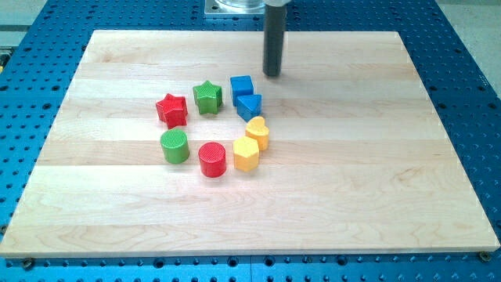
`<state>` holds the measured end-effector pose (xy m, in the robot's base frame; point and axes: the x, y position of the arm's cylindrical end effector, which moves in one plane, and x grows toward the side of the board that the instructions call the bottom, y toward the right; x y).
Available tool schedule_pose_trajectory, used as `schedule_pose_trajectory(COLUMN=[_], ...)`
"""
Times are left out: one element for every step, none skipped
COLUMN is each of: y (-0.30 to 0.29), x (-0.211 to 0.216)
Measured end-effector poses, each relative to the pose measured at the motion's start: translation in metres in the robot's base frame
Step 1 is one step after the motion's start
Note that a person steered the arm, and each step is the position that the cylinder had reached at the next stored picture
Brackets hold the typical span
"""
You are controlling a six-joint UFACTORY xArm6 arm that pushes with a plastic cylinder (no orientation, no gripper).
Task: Push the blue cube in between the green star and blue triangle
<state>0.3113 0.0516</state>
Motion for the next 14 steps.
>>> schedule_pose_trajectory(y=[-0.02, -0.053, -0.079, -0.092, -0.08, -0.029, 0.014, -0.008, -0.046, -0.065, -0.065, -0.066, -0.076, -0.085], x=[0.017, 0.018, 0.018, 0.018, 0.016, 0.011, 0.014, 0.027, 0.028, 0.028, 0.028, 0.028, 0.036, 0.05])
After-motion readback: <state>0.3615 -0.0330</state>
